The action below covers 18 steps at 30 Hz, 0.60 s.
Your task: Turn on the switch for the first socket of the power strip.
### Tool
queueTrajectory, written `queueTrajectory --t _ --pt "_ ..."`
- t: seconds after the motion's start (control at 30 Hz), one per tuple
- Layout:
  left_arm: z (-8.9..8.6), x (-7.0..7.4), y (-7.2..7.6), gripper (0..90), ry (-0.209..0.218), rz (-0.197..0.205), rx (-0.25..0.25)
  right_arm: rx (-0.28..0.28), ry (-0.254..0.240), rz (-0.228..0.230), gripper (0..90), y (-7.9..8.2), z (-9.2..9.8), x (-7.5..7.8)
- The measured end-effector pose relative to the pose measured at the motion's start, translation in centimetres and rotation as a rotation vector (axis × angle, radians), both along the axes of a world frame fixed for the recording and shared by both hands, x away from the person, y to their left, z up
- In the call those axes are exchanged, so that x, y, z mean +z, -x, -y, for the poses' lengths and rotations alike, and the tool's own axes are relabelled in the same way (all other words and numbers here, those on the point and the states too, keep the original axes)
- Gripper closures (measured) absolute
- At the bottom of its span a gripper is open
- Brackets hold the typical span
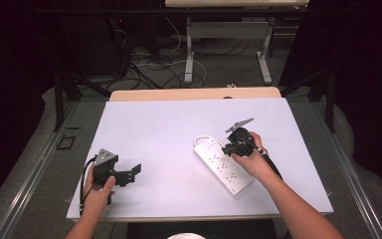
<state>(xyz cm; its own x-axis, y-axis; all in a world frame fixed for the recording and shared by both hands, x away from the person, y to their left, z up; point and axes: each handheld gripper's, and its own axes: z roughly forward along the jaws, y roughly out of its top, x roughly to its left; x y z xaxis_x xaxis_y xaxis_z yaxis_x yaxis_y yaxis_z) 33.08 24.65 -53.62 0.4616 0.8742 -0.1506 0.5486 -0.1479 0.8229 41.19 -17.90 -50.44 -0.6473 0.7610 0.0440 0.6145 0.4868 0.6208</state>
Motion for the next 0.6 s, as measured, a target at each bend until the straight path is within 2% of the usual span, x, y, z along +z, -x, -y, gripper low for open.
queueTrajectory --t 0.03,0.1,0.2,0.27,0.3,0.37,0.4,0.6 --pt "0.00 0.00 0.00 0.6 0.000 0.000 0.000 -0.018 0.000 -0.002 77.3 -0.02 -0.11 -0.07" --pt "0.00 0.00 0.00 0.6 0.000 0.000 0.000 -0.011 -0.016 0.006 78.7 -0.13 -0.09 -0.21" --pt "0.00 -0.01 -0.01 0.6 0.000 0.000 0.000 -0.024 -0.013 -0.020 80.5 -0.22 -0.21 -0.24" --pt "0.00 -0.02 -0.03 0.6 0.001 0.000 -0.001 -0.021 -0.009 -0.014 81.7 -0.36 -0.25 -0.38" --pt "0.00 -0.02 -0.03 0.7 0.000 0.000 -0.001 -0.042 -0.012 -0.023 82.3 -0.35 -0.46 -0.42" --pt "0.00 -0.02 -0.03 0.6 0.000 0.000 -0.001 -0.018 -0.002 -0.034 83.9 -0.47 -0.41 -0.40" --pt "-0.01 -0.02 -0.03 0.7 0.000 0.000 -0.002 -0.038 -0.015 -0.020 85.0 -0.51 -0.59 -0.62" --pt "-0.02 -0.02 -0.02 0.6 0.000 -0.001 0.000 -0.036 -0.030 -0.028 87.6 -0.80 -0.86 -1.00"
